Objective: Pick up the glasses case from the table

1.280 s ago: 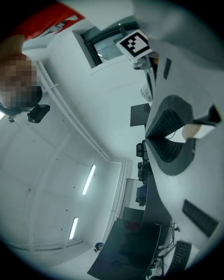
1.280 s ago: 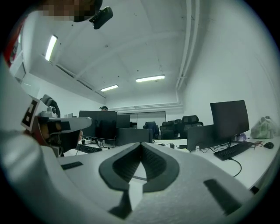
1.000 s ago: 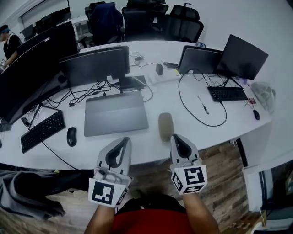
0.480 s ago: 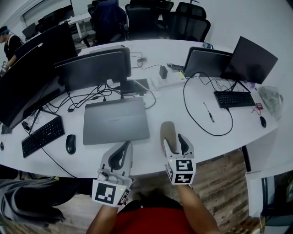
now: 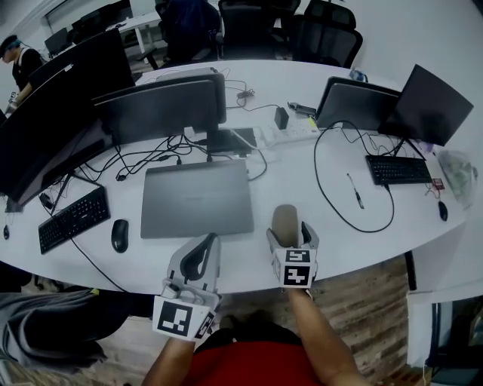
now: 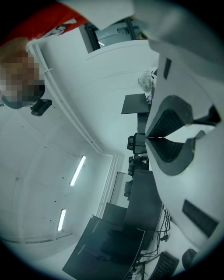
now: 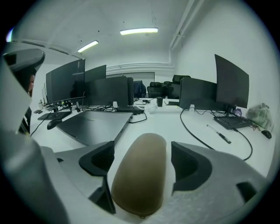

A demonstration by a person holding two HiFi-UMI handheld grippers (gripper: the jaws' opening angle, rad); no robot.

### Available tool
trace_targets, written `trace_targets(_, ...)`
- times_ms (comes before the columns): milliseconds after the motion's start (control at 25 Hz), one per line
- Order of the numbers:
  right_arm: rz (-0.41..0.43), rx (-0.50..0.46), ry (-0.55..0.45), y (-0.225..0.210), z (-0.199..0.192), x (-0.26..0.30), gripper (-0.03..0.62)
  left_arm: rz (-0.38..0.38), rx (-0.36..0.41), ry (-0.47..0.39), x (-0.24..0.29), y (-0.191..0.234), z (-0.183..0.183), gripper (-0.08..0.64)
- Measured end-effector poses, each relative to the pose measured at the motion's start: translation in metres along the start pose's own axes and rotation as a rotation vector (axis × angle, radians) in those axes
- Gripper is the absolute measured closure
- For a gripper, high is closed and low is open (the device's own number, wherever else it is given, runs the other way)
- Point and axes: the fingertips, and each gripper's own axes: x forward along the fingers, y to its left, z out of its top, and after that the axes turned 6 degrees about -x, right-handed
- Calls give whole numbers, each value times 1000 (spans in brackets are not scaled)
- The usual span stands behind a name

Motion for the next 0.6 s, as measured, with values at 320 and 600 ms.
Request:
trace_targets(320, 2, 15, 109, 1, -24, 32, 153, 23, -8, 15, 1, 10, -6, 549)
trace_targets(600, 2, 17, 162, 7, -32, 41, 141, 28, -8, 11, 2, 13, -6, 549)
